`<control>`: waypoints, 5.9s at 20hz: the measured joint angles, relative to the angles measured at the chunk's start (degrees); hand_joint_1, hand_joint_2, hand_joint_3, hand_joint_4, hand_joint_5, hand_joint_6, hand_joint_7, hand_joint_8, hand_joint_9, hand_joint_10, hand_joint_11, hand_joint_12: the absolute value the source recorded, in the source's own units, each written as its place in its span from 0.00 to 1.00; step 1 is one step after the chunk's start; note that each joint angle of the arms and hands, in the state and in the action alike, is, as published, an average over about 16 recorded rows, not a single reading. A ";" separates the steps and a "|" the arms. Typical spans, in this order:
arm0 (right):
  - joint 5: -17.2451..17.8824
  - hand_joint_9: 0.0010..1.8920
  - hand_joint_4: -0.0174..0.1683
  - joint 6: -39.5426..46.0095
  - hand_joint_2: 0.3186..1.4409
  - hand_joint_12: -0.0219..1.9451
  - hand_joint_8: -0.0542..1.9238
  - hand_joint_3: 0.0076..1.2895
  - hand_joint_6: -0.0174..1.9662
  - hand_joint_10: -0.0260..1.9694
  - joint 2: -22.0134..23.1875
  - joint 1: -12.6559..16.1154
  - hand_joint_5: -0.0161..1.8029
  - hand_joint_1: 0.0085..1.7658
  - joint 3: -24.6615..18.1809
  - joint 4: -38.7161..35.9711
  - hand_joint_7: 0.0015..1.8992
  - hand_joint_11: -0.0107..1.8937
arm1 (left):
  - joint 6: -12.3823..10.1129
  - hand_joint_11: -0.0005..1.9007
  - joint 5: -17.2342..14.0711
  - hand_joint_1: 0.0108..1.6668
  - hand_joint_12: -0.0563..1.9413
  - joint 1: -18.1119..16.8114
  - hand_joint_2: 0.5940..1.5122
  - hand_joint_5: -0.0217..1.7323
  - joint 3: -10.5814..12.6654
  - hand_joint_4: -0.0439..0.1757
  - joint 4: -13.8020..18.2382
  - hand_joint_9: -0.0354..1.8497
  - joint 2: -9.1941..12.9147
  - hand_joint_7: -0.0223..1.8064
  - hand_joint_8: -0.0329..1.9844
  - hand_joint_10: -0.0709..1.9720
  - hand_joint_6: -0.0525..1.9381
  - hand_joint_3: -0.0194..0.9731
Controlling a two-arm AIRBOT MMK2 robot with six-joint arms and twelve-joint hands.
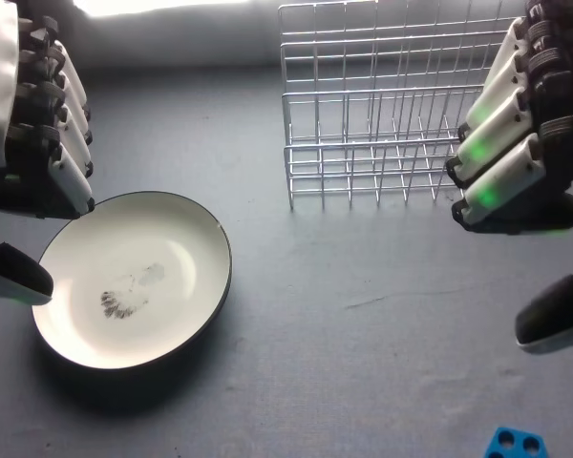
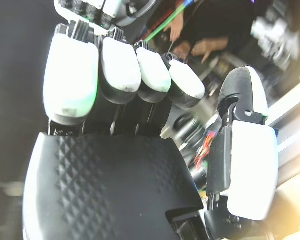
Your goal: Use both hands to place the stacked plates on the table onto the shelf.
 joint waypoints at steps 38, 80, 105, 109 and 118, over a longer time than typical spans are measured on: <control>-1.62 0.01 0.10 -40.53 0.68 0.01 0.03 0.01 0.02 0.01 -3.39 -19.49 0.02 0.08 -9.56 41.23 0.01 0.02 | 10.54 0.01 -0.05 0.00 0.02 29.15 0.53 0.02 19.37 0.22 -3.36 0.03 -12.53 0.02 0.01 0.04 0.02 0.04; -12.86 0.01 0.11 -46.49 0.61 0.01 0.03 0.01 0.02 0.01 -6.35 -21.26 0.02 0.66 -6.62 30.03 0.01 0.02 | 8.50 0.01 0.72 0.00 0.02 37.02 0.54 0.01 27.78 0.19 -6.51 0.03 -18.53 0.01 0.01 0.03 0.03 0.04; -15.50 0.01 0.11 -62.33 0.64 0.01 0.03 0.01 0.02 0.01 -29.01 -16.37 0.02 0.70 8.02 42.04 0.01 0.02 | 4.67 0.01 4.49 0.00 0.03 32.13 0.54 0.02 22.38 0.19 -4.52 0.03 -19.68 0.01 0.01 0.04 0.03 0.04; -15.80 0.01 0.11 -62.52 0.66 0.01 0.03 0.01 0.02 0.01 -32.75 -15.45 0.02 0.70 10.62 42.18 0.01 0.02 | 4.63 0.01 4.50 0.00 0.03 32.06 0.54 0.02 22.38 0.19 -4.44 0.03 -19.71 0.01 0.01 0.04 0.03 0.04; -18.04 0.02 0.11 -63.00 0.73 0.08 0.03 0.01 0.02 0.01 -40.33 -13.59 0.05 0.67 16.49 42.24 0.02 0.02 | 4.63 0.01 4.50 0.00 0.02 31.96 0.54 0.02 22.39 0.19 -4.32 0.03 -19.75 0.01 0.01 0.04 0.03 0.04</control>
